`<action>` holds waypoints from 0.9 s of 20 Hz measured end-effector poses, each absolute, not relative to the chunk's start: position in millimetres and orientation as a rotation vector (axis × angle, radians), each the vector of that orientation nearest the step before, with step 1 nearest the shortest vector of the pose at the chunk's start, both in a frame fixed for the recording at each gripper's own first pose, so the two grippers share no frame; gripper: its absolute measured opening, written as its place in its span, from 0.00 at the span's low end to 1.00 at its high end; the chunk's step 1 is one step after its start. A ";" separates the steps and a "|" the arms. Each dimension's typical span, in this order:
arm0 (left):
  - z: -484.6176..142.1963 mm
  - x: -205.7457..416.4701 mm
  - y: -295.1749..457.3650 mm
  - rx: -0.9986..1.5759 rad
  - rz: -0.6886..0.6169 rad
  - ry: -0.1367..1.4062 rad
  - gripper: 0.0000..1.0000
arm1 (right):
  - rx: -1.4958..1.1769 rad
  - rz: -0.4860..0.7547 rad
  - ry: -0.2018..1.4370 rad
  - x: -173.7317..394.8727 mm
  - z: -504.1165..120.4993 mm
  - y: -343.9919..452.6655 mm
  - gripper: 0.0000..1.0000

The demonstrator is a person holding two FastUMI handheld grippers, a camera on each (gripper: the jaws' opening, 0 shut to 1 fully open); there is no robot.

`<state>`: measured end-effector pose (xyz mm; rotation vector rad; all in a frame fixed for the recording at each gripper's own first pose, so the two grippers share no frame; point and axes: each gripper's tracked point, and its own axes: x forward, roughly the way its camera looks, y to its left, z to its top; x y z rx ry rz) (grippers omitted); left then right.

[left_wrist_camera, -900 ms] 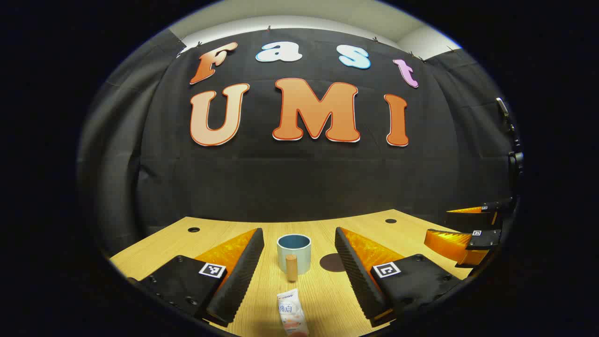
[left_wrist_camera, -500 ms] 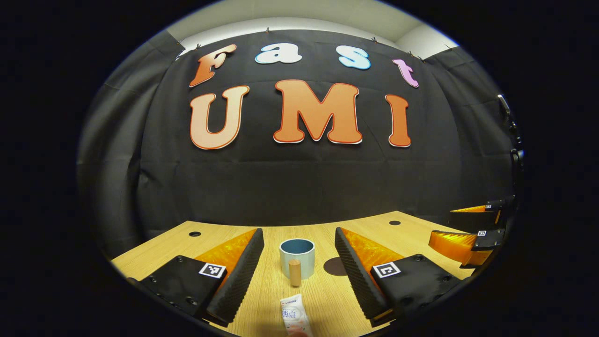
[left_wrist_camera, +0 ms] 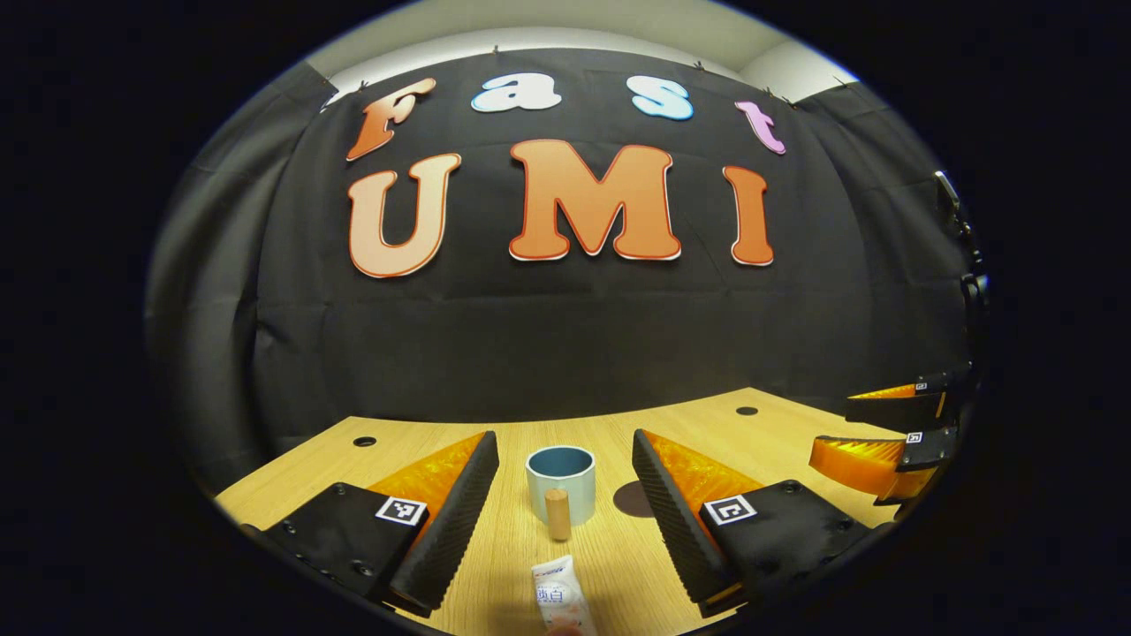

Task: Put the toothbrush and toothpaste on the desktop into the cup, then pick up the cup and place it on the coaster on the desktop.

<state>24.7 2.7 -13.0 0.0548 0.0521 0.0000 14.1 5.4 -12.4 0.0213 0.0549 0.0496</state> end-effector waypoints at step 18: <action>-130.5 18.0 25.9 0.025 0.040 0.647 0.99 | 0.090 0.166 0.431 29.6 -69.8 41.9 0.98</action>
